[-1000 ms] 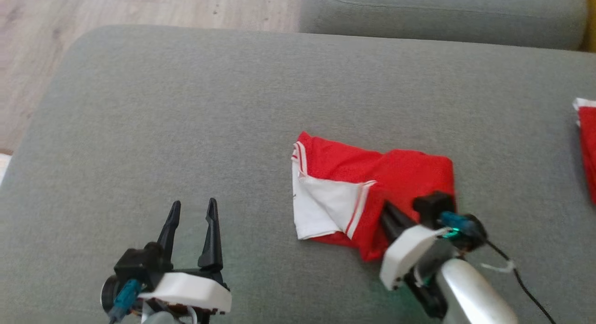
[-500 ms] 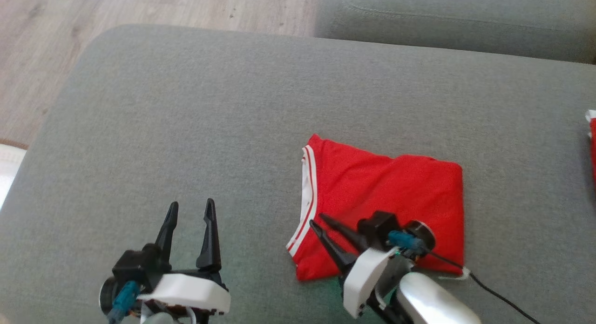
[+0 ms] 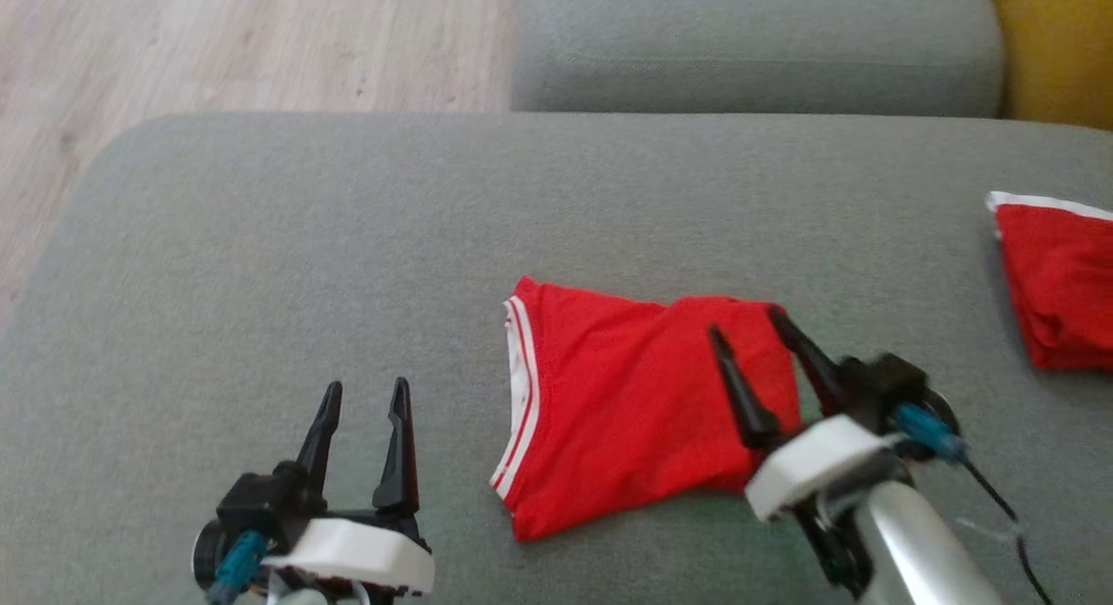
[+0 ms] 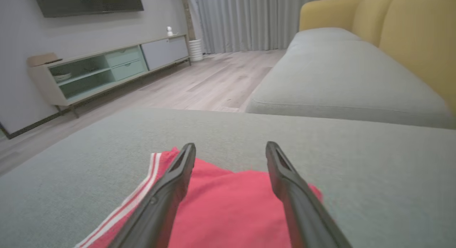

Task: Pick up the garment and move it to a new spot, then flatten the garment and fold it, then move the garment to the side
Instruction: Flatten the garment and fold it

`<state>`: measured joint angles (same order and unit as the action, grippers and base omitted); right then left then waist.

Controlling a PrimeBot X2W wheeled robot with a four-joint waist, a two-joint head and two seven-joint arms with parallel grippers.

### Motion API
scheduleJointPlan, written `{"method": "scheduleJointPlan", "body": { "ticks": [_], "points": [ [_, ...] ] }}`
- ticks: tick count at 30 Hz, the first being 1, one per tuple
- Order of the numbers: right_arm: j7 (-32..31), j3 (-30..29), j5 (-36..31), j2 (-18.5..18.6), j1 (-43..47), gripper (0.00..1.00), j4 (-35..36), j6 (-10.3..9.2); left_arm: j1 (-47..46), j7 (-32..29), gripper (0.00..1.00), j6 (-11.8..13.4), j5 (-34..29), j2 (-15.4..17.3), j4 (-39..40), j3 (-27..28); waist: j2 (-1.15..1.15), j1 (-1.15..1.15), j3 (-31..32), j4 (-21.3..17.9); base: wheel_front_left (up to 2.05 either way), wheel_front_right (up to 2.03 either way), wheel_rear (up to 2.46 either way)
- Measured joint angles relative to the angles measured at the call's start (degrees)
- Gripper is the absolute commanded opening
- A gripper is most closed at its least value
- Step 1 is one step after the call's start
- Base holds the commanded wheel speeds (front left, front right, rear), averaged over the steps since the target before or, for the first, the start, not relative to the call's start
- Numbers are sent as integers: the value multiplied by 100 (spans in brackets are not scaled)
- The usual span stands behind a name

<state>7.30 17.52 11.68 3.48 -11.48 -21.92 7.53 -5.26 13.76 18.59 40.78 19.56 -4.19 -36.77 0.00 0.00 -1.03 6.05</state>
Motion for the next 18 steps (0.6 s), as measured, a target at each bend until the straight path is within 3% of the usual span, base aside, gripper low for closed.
{"method": "scheduleJointPlan", "body": {
  "ticks": [9, 18],
  "points": [
    [-135, -1017, -66, -23, 1055, 100, 903, 0, 269, 15, 100, -41, -7, -24, -133, 4, 0, 0, 204, -303, 0, 0, 0],
    [-254, -1252, -35, -71, 1497, 100, 1254, 0, 454, 46, 100, -42, -56, -24, -235, 123, 0, 0, 223, -377, 0, 0, 0]
  ]
}}
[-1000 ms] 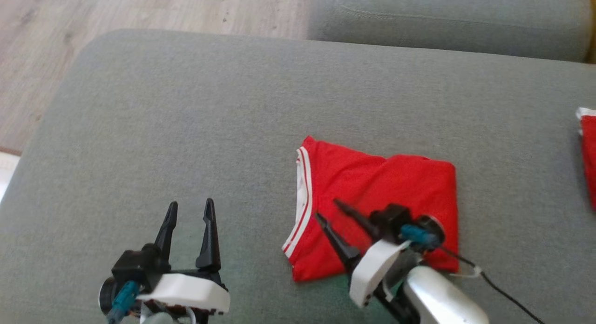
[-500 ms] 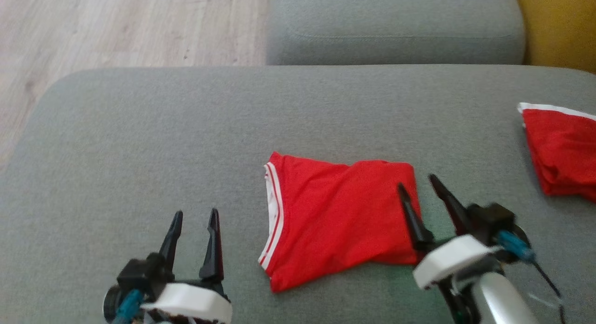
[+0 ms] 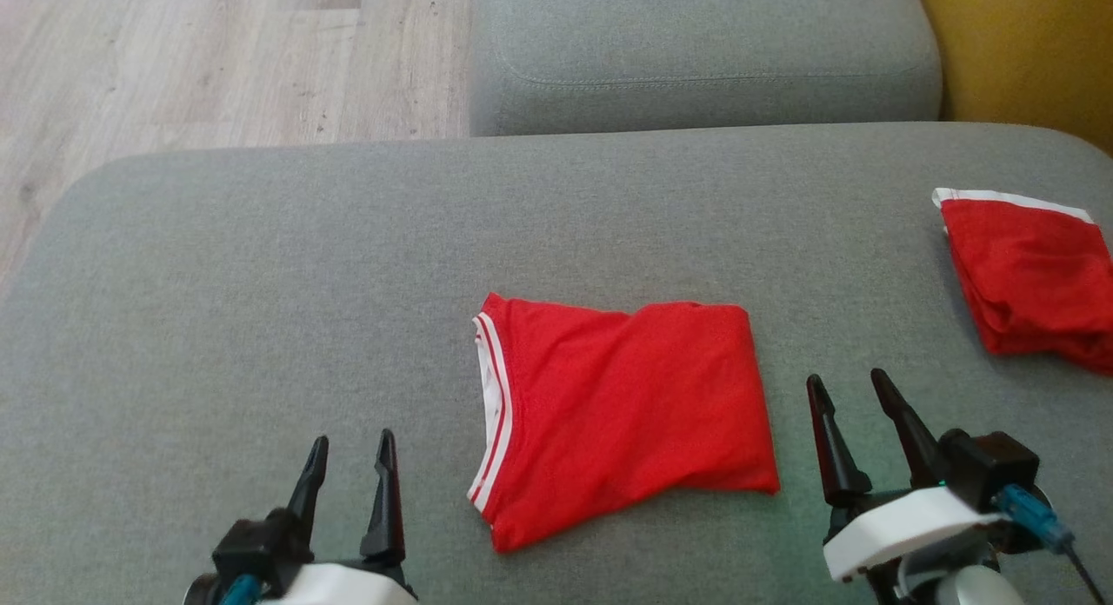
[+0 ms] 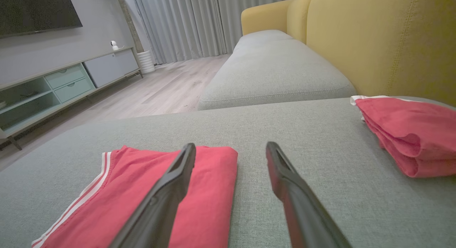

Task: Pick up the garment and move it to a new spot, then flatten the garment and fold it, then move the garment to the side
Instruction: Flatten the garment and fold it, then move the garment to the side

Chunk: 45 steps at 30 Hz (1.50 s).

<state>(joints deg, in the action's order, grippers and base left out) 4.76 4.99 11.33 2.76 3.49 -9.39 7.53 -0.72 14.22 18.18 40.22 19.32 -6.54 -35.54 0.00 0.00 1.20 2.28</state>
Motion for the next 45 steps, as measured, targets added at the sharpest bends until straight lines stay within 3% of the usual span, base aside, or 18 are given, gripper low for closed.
{"method": "scheduleJointPlan", "body": {
  "ticks": [19, 23, 32, 42, 43, 45],
  "points": [
    [-187, -65, -81, -5, 8, 100, 58, 0, 77, 0, 100, 26, 7, 4, -7, 26, 0, 0, -82, 94, 0, 0, 0],
    [-603, -147, -132, -7, -86, 100, -73, 0, 66, -2, 100, 31, 4, 5, 18, 26, 0, 0, -169, 129, 0, 0, 0],
    [-2198, -322, -382, -7, -1103, 100, -615, 0, -141, -2, 100, 0, -46, -22, -10, 26, 0, -1, -414, 357, 0, 0, 0],
    [-2749, -476, -113, -5, -1562, 100, -1592, 0, -276, 0, 100, -55, -97, -185, -94, 59, 0, -1, -796, 703, 0, 0, 0],
    [-2747, -455, -65, -4, -1637, 95, -1640, 0, -299, 1, 100, -56, -104, -199, -96, 70, 0, -1, -832, 723, 0, 0, 0],
    [-2744, -385, -10, 4, -1787, 34, -1728, 0, -313, 5, 100, -60, -149, -212, -99, 99, 0, -1, -899, 740, 0, 0, 0]
  ]
}}
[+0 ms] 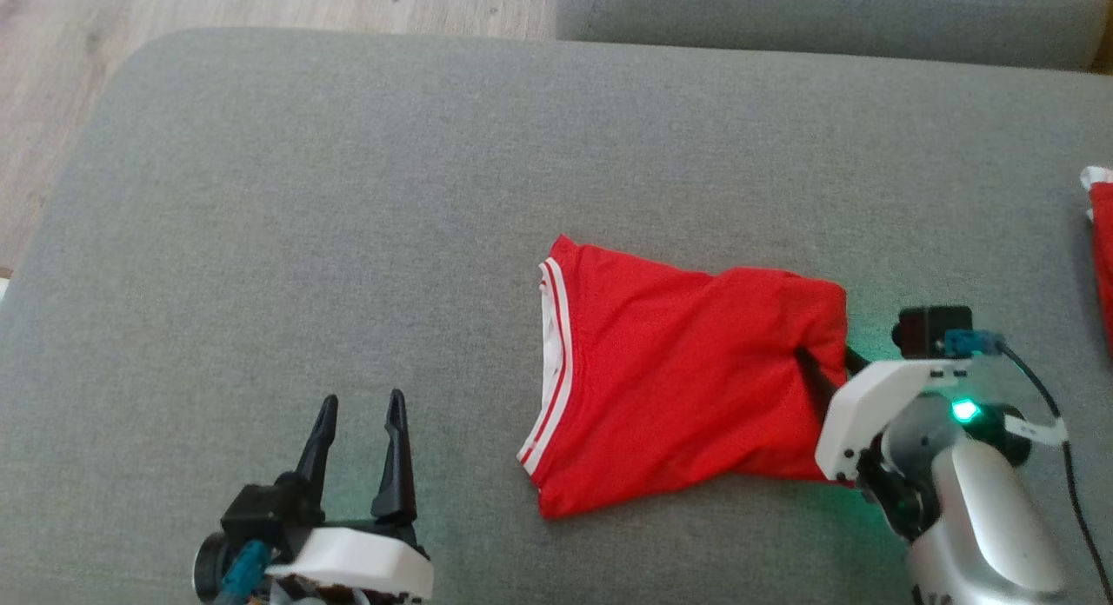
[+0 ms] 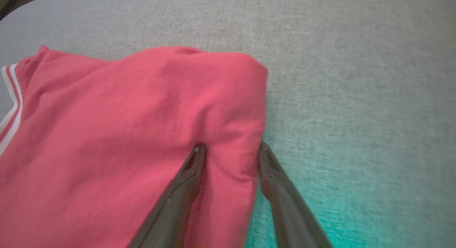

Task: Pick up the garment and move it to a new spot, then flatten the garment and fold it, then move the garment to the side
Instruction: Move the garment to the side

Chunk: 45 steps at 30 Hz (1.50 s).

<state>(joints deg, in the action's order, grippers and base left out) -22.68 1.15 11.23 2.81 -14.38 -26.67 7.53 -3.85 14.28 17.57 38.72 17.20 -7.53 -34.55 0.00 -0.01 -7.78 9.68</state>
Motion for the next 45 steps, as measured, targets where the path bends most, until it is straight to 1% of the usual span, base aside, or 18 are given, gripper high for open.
{"method": "scheduleJointPlan", "body": {
  "ticks": [1, 2, 7, 12, 16, 19, 22, 27, 28, 34, 38, 42, 45],
  "points": [
    [9, 29, 14, -1, -64, 18, -35, 0, -1, 0, 100, -1, -7, -8, -4, 22, 0, 0, -29, -1, 0, 0, 0],
    [59, 48, 24, -1, -109, 0, -62, 0, -1, 0, 100, -3, -25, -15, -8, 43, 0, 0, -56, -9, 0, 0, 0],
    [352, 63, 3, -11, -287, 0, -107, 0, -106, 0, 100, -105, -115, -49, -66, 110, 0, 0, -173, -165, 0, 0, 0],
    [513, -145, -255, -9, -607, 0, 68, 0, -238, 1, 100, -146, -252, -94, -24, 130, 0, 0, -284, -520, 0, 0, 0],
    [527, -296, -326, 60, -726, 0, 352, 0, -354, 2, 100, -164, -321, -87, 12, 141, 0, 0, -390, -927, 0, 0, 0],
    [530, -385, -325, 193, -731, 0, 568, 0, -471, 0, 100, -187, -375, -63, 45, 141, 0, 0, -487, -1284, 0, 0, 0],
    [563, -415, -304, 244, -740, 0, 744, 0, -576, -11, 100, -186, -404, 2, 79, 141, 0, 1, -595, -1676, 0, 0, 0],
    [612, -335, -201, 235, -778, 0, 880, 0, -688, -130, 100, -163, -492, 120, 178, 135, 0, 1, -789, -2315, 0, 0, 0],
    [612, -335, -201, 235, -778, 0, 880, 0, -688, -130, 100, -163, -492, 120, 178, 135, 0, 1, -789, -2315, 0, 0, 0],
    [735, -292, -121, 163, -934, 0, 910, 0, -829, -313, 100, -163, -603, 215, 247, 81, 0, 0, -999, -2924, 0, 0, 0],
    [814, -216, -113, 160, -955, 0, 920, 0, -903, -363, 100, -164, -604, 214, 249, 37, 0, 0, -1071, -3074, 0, 0, 0],
    [810, -79, -114, 160, -1032, 0, 980, 0, -898, -361, 100, -162, -602, 212, 244, -12, 0, 1, -1019, -2972, 0, 0, 0],
    [725, 8, -154, 196, -1308, 0, 983, 0, -893, -356, 100, -162, -601, 201, 233, -24, 0, 1, -975, -2845, 0, 0, 0]
  ]
}}
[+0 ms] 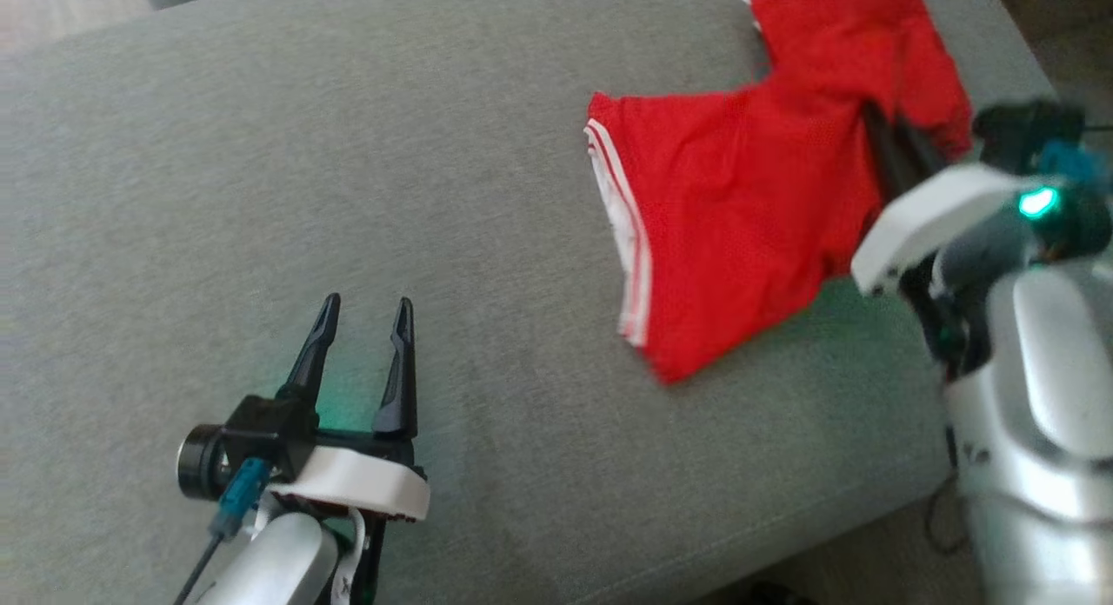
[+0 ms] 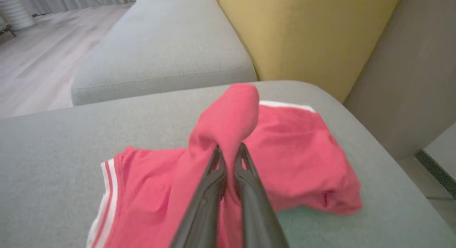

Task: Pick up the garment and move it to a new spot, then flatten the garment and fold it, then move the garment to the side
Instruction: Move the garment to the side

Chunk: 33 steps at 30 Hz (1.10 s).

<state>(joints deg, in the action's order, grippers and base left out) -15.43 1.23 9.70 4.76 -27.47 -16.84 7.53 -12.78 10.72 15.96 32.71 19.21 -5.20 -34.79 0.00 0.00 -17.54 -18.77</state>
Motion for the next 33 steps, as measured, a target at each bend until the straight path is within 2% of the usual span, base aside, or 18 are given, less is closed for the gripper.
{"method": "scheduleJointPlan", "body": {
  "ticks": [3, 7, 13, 20, 27, 28, 30, 32, 33],
  "points": [
    [-177, 19, -19, 70, -435, 0, -42, 0, 10, 41, 100, -1, 1, -23, -27, -11, 0, 0, 43, 156, 0, 0, 0],
    [-393, 15, -40, 349, -926, 0, -219, 0, 14, 99, 100, -8, 21, -103, -55, -24, 0, 0, 87, 395, 0, 0, 0],
    [-794, -186, -21, 1073, -1460, 0, -584, 0, 14, 165, 100, -9, 36, -177, -103, -21, 0, 0, 65, 812, 0, 0, 0],
    [-1107, -552, -10, 2086, -1595, 0, -739, 0, -1, 198, 100, -36, 33, -186, -105, -31, 0, 0, -163, 1130, 0, 0, 0],
    [-1031, -917, -121, 2542, -1595, 0, -1095, 0, -240, 187, 100, -85, -35, -190, -98, -112, 0, -1, -525, 1350, 0, 0, 0],
    [-942, -950, -200, 2564, -1595, 5, -1179, 0, -286, 186, 100, -85, -63, -192, -91, -126, 0, -1, -574, 1378, 0, 0, 0],
    [-820, -990, -426, 2594, -1595, 34, -1348, 0, -363, 162, 100, -88, -99, -197, -87, -170, 0, -1, -663, 1425, 0, 0, 0],
    [-624, -956, -873, 2657, -1595, 100, -1470, 0, -396, 141, 100, -90, -103, -203, -85, -216, 0, -1, -738, 1465, 0, 0, 0],
    [-538, -972, -1014, 2654, -1599, 100, -1522, 0, -400, 137, 100, -90, -103, -209, -86, -222, 0, -1, -765, 1483, 0, 0, 0]
  ]
}}
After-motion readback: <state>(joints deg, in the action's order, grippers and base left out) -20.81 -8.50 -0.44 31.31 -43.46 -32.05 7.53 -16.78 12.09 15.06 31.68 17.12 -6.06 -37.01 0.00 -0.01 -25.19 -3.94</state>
